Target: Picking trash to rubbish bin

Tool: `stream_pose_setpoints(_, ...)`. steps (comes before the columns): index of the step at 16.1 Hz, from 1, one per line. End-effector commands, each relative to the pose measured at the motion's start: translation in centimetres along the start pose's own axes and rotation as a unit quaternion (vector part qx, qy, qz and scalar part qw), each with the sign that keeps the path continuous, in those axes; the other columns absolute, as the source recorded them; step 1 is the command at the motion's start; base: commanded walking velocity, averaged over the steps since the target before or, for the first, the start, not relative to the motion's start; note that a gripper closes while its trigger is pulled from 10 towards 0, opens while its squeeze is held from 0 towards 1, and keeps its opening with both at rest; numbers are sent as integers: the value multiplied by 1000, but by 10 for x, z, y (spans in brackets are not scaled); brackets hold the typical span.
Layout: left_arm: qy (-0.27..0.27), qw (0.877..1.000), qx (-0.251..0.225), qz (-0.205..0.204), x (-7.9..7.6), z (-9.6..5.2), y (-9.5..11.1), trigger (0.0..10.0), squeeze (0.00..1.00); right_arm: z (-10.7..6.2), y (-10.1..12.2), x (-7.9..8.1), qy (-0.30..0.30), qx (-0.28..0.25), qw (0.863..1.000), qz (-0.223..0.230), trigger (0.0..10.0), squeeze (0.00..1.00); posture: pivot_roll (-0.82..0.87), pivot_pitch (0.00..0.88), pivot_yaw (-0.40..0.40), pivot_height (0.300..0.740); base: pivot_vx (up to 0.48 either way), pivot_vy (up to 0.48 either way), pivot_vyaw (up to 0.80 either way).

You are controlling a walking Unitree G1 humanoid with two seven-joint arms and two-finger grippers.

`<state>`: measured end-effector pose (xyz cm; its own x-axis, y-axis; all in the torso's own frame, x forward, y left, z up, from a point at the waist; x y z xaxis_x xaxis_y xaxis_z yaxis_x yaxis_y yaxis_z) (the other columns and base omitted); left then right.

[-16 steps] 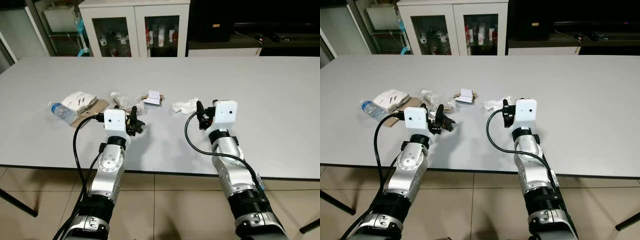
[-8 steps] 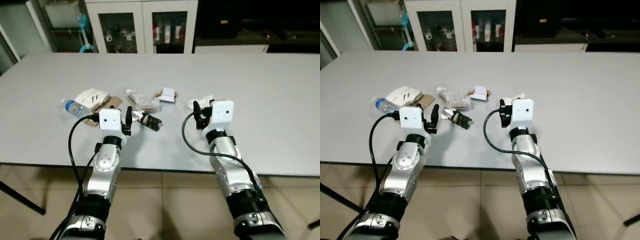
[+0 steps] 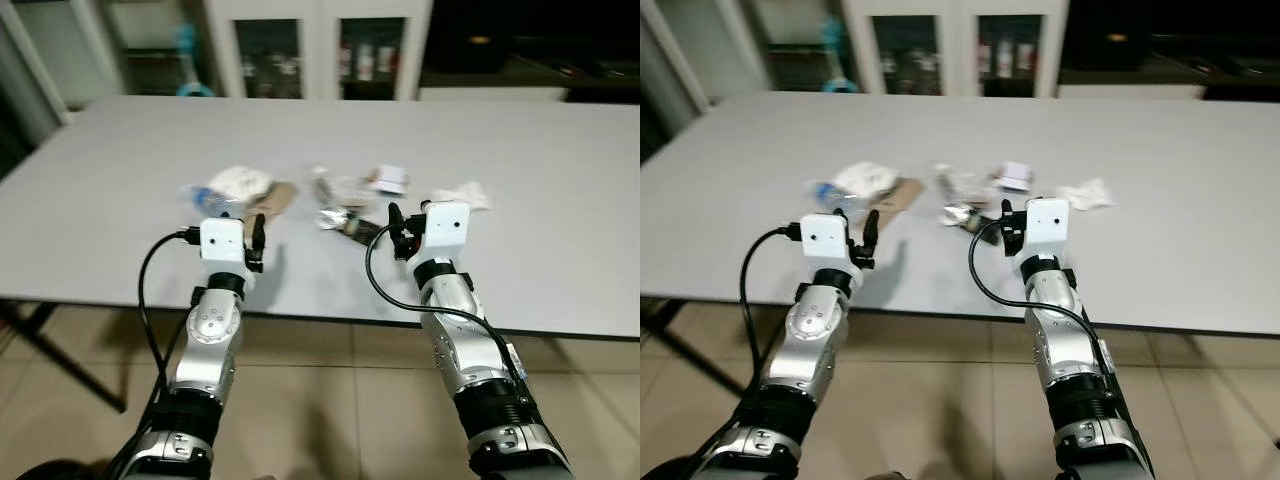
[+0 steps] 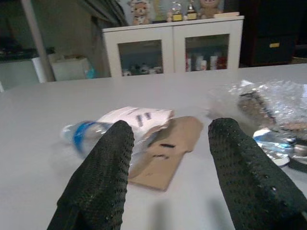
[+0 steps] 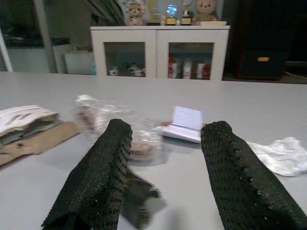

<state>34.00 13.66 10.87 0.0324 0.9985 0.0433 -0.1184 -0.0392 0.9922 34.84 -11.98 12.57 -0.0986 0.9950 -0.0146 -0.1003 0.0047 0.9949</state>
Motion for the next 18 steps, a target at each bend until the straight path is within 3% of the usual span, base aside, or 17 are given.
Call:
stream_pose_setpoints(1,-2,1000,2,2,-2,0,0,10000,0,1,3,-3,-3,-3,1000,0,10000,0,13,7,68,740,0,0,0)
stream_pose_setpoints(8,-1,1000,4,5,-2,-2,-1,10000,0,-2,1,0,4,3,1000,11,10000,0,7,15,68,740,0,0,0)
stream_pose_setpoints(9,-1,1000,4,4,-2,-2,-1,10000,0,-2,-1,2,11,6,1000,16,10000,1000,6,15,68,740,0,0,0)
stream_pose_setpoints(15,-3,1000,7,6,-4,-3,-3,10000,0,-4,-1,14,69,7,998,13,10000,1000,-8,4,60,740,0,0,0)
stream_pose_setpoints(17,23,999,16,16,14,-2,-7,10000,0,2,6,12,76,1,997,-7,10000,1000,-2,0,52,740,0,0,0)
stream_pose_setpoints(18,29,999,18,21,20,-2,-8,10000,0,4,7,11,77,0,997,-13,10000,43,-1,0,51,740,0,0,0)
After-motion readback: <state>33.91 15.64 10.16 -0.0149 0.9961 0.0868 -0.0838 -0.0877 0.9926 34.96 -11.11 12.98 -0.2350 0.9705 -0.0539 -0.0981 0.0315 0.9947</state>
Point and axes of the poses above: a point about 5 cm out from each wrist's last joint towards the gripper, its own z axis pointing out of the wrist towards the gripper, its own y axis along the axis of the wrist's last joint, x = y × z, the point moved 1 cm from there along z, pointing out of the wrist towards the gripper, and after that the axes turned 1 degree about -z, right-handed, at the moved point
